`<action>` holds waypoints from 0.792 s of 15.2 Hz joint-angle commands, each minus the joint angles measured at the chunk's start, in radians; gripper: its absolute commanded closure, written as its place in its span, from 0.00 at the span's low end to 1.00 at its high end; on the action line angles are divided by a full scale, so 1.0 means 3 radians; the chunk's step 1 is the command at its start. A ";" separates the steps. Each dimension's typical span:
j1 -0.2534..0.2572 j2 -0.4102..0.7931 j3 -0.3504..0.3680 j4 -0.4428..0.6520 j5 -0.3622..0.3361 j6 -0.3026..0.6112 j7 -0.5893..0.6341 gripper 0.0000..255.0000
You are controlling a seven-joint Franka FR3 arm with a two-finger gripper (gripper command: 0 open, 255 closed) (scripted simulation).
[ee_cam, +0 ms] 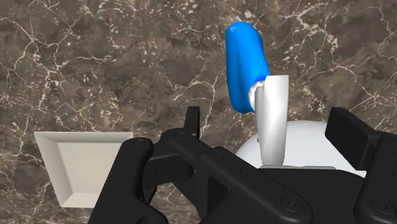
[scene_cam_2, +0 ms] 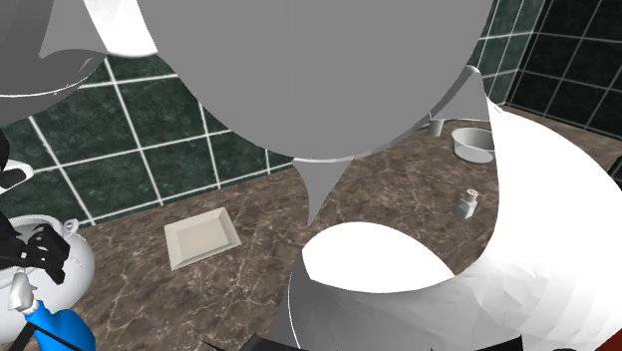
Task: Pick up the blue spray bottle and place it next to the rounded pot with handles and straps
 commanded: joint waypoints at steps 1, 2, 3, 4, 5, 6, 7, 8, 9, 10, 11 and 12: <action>0.0000 0.0000 0.0000 0.0000 0.0000 0.0000 0.0000 0.00; 0.0000 -0.0040 -0.0006 0.0078 0.0004 -0.0117 -0.0004 0.00; -0.0001 -0.0075 -0.0013 0.0159 0.0006 -0.0234 -0.0008 0.00; -0.0001 -0.0106 -0.0019 0.0245 0.0008 -0.0349 -0.0011 0.00; -0.0002 -0.0126 -0.0023 0.0315 0.0009 -0.0439 -0.0013 0.00; -0.0002 -0.0126 -0.0023 0.0315 0.0009 -0.0440 -0.0013 0.00; -0.0002 -0.0127 -0.0023 0.0314 0.0009 -0.0440 -0.0013 0.00; -0.0002 -0.0126 -0.0023 0.0315 0.0009 -0.0440 -0.0013 0.00; -0.0002 -0.0126 -0.0023 0.0315 0.0009 -0.0440 -0.0013 0.00; -0.0002 -0.0126 -0.0023 0.0315 0.0009 -0.0440 -0.0013 0.00; -0.0002 -0.0126 -0.0023 0.0315 0.0009 -0.0440 -0.0013 0.00; -0.0002 -0.0126 -0.0023 0.0315 0.0009 -0.0440 -0.0013 0.00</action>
